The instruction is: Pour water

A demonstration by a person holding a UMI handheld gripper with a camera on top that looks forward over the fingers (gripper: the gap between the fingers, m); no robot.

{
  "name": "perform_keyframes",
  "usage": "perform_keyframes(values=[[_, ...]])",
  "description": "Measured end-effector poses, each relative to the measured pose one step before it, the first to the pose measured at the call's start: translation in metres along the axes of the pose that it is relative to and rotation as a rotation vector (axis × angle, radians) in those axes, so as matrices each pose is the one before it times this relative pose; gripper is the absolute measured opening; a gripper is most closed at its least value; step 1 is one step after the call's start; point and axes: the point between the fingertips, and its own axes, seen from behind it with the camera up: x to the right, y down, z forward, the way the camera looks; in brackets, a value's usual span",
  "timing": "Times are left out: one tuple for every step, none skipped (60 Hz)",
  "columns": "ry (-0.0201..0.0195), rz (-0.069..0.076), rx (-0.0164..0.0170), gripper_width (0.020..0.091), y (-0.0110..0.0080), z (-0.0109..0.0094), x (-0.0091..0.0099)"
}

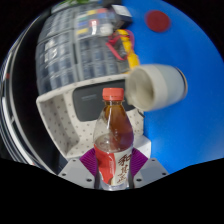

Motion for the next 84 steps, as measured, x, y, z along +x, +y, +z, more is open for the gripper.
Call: perform_keyframes(values=[[0.00003, -0.0444, -0.00014, 0.039, -0.00075, -0.00161, -0.00148], [0.00057, -0.0481, -0.00042, 0.0391, -0.00102, -0.00167, -0.00199], [0.00161, -0.0506, -0.0001, 0.0391, -0.0017, -0.00207, -0.00205], [0.00276, -0.0517, 0.00139, 0.0391, -0.00207, -0.00193, -0.0021], [-0.00763, -0.0571, 0.00934, 0.0389, -0.00215, -0.00443, 0.00016], [0.01209, -0.0463, -0.00162, 0.039, -0.0038, -0.00243, -0.00685], [-0.0038, -0.05, 0.00458, 0.039, -0.00476, -0.00237, -0.00472], [-0.00553, -0.0483, 0.00834, 0.039, -0.00585, -0.00214, -0.00444], [-0.00608, -0.0467, 0.01132, 0.0396, -0.00697, -0.00252, -0.00491], [-0.01089, -0.0464, 0.01319, 0.0405, -0.00773, -0.00218, -0.00591], [-0.0082, -0.0416, 0.01035, 0.0406, -0.0079, -0.00157, -0.00479], [-0.00904, -0.0385, 0.00954, 0.0406, -0.00752, -0.00113, -0.00497], [-0.00927, -0.0383, 0.00795, 0.0407, -0.00784, -0.00085, -0.00461], [-0.00715, -0.0388, 0.00966, 0.0409, -0.00771, -0.00082, -0.00398], [-0.02935, -0.0471, 0.02849, 0.0406, -0.007, -0.00322, 0.00392], [-0.00543, -0.0429, 0.01115, 0.0407, -0.00889, -0.00005, -0.00322], [0.01567, -0.0397, -0.00465, 0.0406, -0.00861, -0.00332, -0.00706], [-0.00193, -0.044, 0.00607, 0.0405, -0.00723, -0.00034, -0.00123], [0.00109, -0.0406, 0.00306, 0.0406, -0.0068, -0.00013, -0.00039], [0.00385, -0.0422, 0.00547, 0.0406, -0.00682, -0.00018, 0.00092], [0.0063, -0.0452, 0.00996, 0.0407, -0.00762, -0.00041, 0.00169], [0.00891, -0.0493, 0.01146, 0.0407, -0.00751, -0.00065, 0.00275], [0.01073, -0.0488, 0.00913, 0.0405, -0.00691, -0.00067, 0.00329], [-0.00113, -0.0504, 0.02675, 0.0406, -0.00388, 0.00057, 0.00944], [0.01528, -0.0449, 0.00856, 0.0405, -0.00595, -0.00008, 0.00491], [0.03146, -0.0423, -0.01104, 0.0406, -0.00751, -0.00327, 0.00073], [0.01421, -0.0453, 0.01129, 0.0406, -0.00518, -0.00058, 0.00563], [0.01501, -0.0435, 0.01224, 0.0407, -0.00504, -0.00026, 0.00632], [0.01661, -0.0379, 0.00973, 0.0406, -0.00357, -0.00056, 0.00699], [0.01773, -0.0339, 0.00668, 0.0406, -0.00247, -0.00049, 0.00772], [0.01581, -0.0336, 0.00444, 0.0405, -0.0016, -0.00053, 0.00767], [0.01309, -0.0359, 0.00416, 0.0406, -0.00095, -0.00063, 0.00728], [0.01098, -0.0363, 0.0031, 0.0405, 0.00006, -0.0005, 0.00758], [0.00892, -0.0334, 0.0027, 0.0405, 0.00085, -0.00068, 0.00727], [0.01071, -0.0291, 0.00143, 0.0404, 0.00139, -0.00026, 0.00762], [0.00539, -0.0246, 0.00923, 0.0406, 0.00502, 0.00046, 0.01154], [0.01257, -0.0208, -0.00341, 0.0404, 0.0024, 0.00002, 0.00786], [0.01051, -0.0202, -0.00265, 0.0403, 0.00297, 0.00161, 0.0076], [0.0087, -0.0215, -0.00485, 0.0402, 0.00404, 0.00027, 0.00662], [0.00742, -0.0201, -0.00609, 0.0404, 0.00411, 0.00075, 0.00604], [0.00752, -0.0174, -0.00589, 0.0404, 0.00406, 0.00075, 0.00619], [0.00757, -0.0149, -0.00584, 0.0404, 0.00395, 0.00113, 0.00601], [0.00688, -0.0126, -0.00666, 0.0404, 0.00448, 0.00114, 0.00577], [0.00661, -0.0096, -0.0092, 0.0404, 0.00523, 0.00144, 0.00549], [0.00636, -0.0071, -0.01173, 0.0404, 0.00535, 0.00131, 0.00526], [0.0057, -0.0056, -0.01184, 0.0405, 0.00574, 0.00122, 0.00479], [-0.00004, -0.006, 0.00202, 0.0405, 0.00677, 0.00156, 0.00478], [0.0024, -0.0084, -0.0105, 0.0405, 0.00521, 0.00208, 0.00375], [0.00277, -0.0087, -0.00702, 0.0405, 0.00648, 0.00338, 0.00508], [0.0048, -0.0058, -0.00941, 0.0405, 0.00488, 0.00144, 0.00379], [0.00437, -0.0051, -0.00842, 0.0405, 0.00488, 0.00144, 0.00354], [0.00252, -0.0059, -0.00803, 0.0404, 0.0049, 0.0012, 0.00309], [0.00078, -0.0064, -0.00774, 0.0404, 0.00449, 0.00105, 0.00209], [0.00012, -0.0063, -0.0062, 0.0404, 0.00433, 0.00103, 0.00215], [0.00014, -0.006, -0.00416, 0.0404, 0.00416, 0.00091, 0.00191], [-0.00017, -0.0035, 0.0038, 0.0405, 0.00352, 0.00084, 0.00174], [0.00203, -0.0016, -0.00344, 0.0405, 0.00502, 0.00192, 0.0022], [0.00197, 0.0, -0.00432, 0.0405, 0.00416, 0.00087, 0.00141], [0.00016, -0.0018, -0.00412, 0.0404, 0.00419, 0.00103, 0.00075], [-0.00107, -0.0026, -0.00394, 0.0404, 0.00413, 0.00071, 0.0007], [-0.00041, -0.0031, -0.0029, 0.0404, 0.00411, 0.00076, 0.00062], [0.00171, -0.0022, -0.00387, 0.0403, 0.004, 0.0011, 0.00127], [0.00285, -0.0019, -0.0045, 0.0403, 0.00425, 0.00087, 0.00141], [-0.00005, -0.0029, -0.00021, 0.0402, 0.00433, 0.00139, 0.00169], [0.00114, -0.0034, -0.00547, 0.0403, 0.00486, 0.00078, 0.0007], [-0.00085, -0.0038, -0.00643, 0.0403, 0.00565, 0.00193, 0.0005], [-0.00012, -0.0047, -0.01377, 0.0413, 0.00635, -0.00082, -0.00008], [-0.00234, 0.0019, 0.04164, 0.0424, -0.00789, -0.00059, -0.00091], [-0.00075, 0.0011, 0.00534, 0.0416, 0.00048, -0.00114, -0.00014], [-0.00148, 0.0025, -0.00702, 0.0427, 0.00341, -0.0003, -0.00031], [-0.00111, 0.001, 0.00628, 0.0414, -0.00019, -0.00104, -0.0001], [0.0018, -0.0009, 0.00836, 0.0414, -0.00092, -0.00036, 0.00024], [-0.00165, -0.0055, -0.00471, 0.0415, 0.00195, -0.0006, -0.00059], [-0.00264, -0.0046, 0.00852, 0.0418, -0.00125, -0.00057, -0.00092], [-0.00132, -0.0068, 0.00325, 0.042, 0.00013, -0.00126, 0.00032], [-0.00023, -0.0051, 0.00339, 0.042, 0.00012, 0.00022, -0.00019], [0.00029, -0.0027, 0.00146, 0.0431, 0.00024, -0.00013, -0.00012], [0.00107, -0.0033, 0.00009, 0.0433, 0.00028, -0.00019, 0.00016], [0.00005, 0.0007, 0.00075, 0.0454, 0.00005, -0.00082, 0.00022], [0.00164, -0.0001, -0.00182, 0.0457, 0.0001, -0.00004, 0.00042], [0.00216, 0.0009, -0.00189, 0.0464, 0.00015, -0.00012, 0.00006], [0.00181, 0.0017, -0.00267, 0.0475, 0.0004, -0.00022, 0.00023], [0.0029, 0.0017, -0.00179, 0.0477, 0.00004, -0.00017, 0.00052], [0.00381, 0.0036, -0.00209, 0.0488, 0.00038, -0.00033, 0.00086]])
